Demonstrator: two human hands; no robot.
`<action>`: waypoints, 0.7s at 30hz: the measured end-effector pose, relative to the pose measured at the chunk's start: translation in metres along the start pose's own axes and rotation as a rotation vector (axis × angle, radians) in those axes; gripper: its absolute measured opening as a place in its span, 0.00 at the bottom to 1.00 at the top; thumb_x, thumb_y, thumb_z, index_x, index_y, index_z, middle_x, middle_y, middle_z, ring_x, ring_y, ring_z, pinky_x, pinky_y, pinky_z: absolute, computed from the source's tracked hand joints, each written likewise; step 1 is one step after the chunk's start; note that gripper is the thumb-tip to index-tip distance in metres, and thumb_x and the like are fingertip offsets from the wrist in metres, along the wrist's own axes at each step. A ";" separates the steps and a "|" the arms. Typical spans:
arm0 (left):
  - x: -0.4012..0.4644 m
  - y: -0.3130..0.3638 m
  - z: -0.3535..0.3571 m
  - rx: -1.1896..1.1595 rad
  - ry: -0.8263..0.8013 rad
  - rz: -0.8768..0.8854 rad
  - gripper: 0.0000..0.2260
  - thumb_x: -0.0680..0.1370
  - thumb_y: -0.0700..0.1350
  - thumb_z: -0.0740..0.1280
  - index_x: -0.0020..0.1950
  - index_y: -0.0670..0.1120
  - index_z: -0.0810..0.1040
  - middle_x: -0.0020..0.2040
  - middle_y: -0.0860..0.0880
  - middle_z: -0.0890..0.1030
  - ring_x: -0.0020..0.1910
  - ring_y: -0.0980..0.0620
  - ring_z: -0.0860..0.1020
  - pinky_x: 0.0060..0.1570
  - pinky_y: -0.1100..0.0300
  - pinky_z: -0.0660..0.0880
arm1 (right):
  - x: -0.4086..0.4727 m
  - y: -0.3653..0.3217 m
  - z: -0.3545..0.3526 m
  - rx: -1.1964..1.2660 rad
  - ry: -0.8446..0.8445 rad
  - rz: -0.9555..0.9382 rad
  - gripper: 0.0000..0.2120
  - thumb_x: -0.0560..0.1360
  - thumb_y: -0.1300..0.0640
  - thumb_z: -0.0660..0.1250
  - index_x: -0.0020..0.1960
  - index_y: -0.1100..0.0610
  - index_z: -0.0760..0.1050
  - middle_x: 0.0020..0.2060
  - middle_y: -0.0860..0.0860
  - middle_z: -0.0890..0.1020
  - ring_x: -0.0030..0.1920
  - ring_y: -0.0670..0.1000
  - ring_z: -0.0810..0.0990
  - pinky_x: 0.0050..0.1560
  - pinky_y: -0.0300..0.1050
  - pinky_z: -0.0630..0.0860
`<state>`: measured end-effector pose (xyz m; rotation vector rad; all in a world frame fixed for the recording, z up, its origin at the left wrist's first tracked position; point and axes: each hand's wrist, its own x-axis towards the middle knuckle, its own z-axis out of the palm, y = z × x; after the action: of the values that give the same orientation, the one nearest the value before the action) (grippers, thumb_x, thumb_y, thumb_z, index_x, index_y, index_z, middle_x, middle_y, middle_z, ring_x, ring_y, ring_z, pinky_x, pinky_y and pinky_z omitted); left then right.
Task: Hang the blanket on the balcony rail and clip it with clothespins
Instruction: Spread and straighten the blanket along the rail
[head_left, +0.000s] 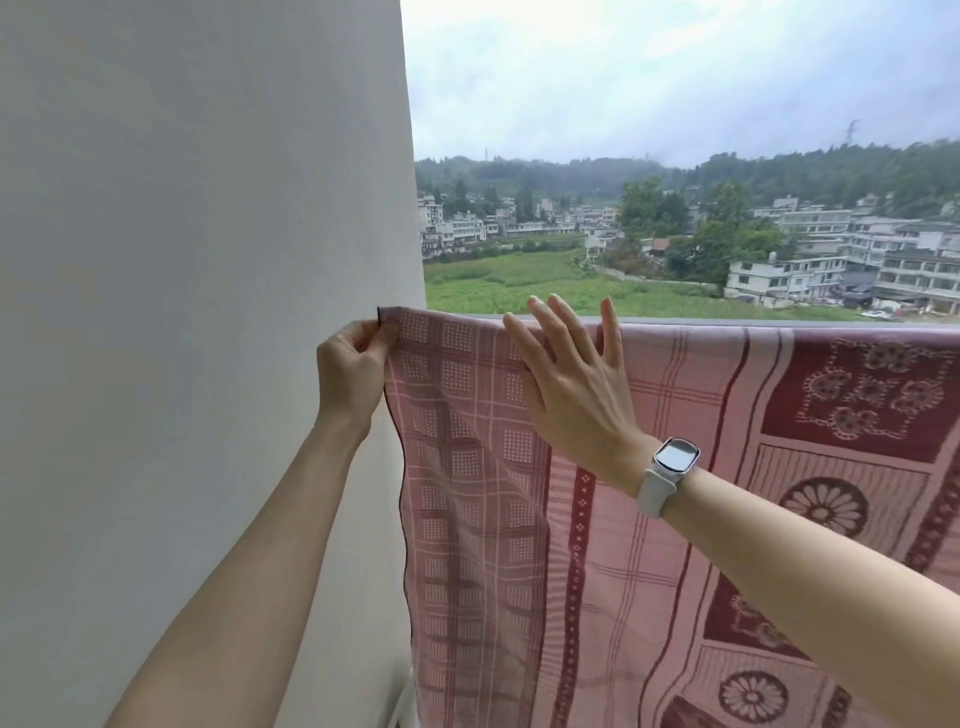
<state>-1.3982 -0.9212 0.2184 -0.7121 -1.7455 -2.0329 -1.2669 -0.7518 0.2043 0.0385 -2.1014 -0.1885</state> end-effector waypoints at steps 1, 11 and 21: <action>-0.002 -0.001 -0.001 -0.027 0.000 0.001 0.08 0.75 0.43 0.67 0.36 0.53 0.79 0.35 0.56 0.81 0.33 0.60 0.78 0.33 0.69 0.75 | -0.004 0.000 0.003 0.002 0.022 -0.019 0.28 0.70 0.63 0.65 0.69 0.56 0.65 0.67 0.59 0.69 0.70 0.59 0.64 0.70 0.67 0.47; -0.063 -0.049 -0.010 0.019 -0.053 -0.127 0.07 0.73 0.47 0.68 0.47 0.44 0.80 0.39 0.55 0.83 0.39 0.55 0.81 0.37 0.69 0.76 | -0.041 -0.047 0.030 0.163 -0.049 -0.057 0.16 0.73 0.59 0.62 0.61 0.57 0.72 0.59 0.54 0.77 0.60 0.56 0.74 0.60 0.63 0.70; -0.116 -0.074 -0.027 0.329 -0.158 0.355 0.06 0.72 0.37 0.67 0.47 0.43 0.81 0.45 0.48 0.81 0.44 0.58 0.79 0.48 0.66 0.76 | -0.003 -0.085 0.042 0.461 -0.232 0.482 0.07 0.74 0.54 0.60 0.45 0.55 0.63 0.29 0.50 0.75 0.31 0.57 0.77 0.33 0.49 0.73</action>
<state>-1.3510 -0.9408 0.0872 -1.0092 -1.8249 -1.4487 -1.3062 -0.8306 0.1681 -0.2227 -2.2743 0.6055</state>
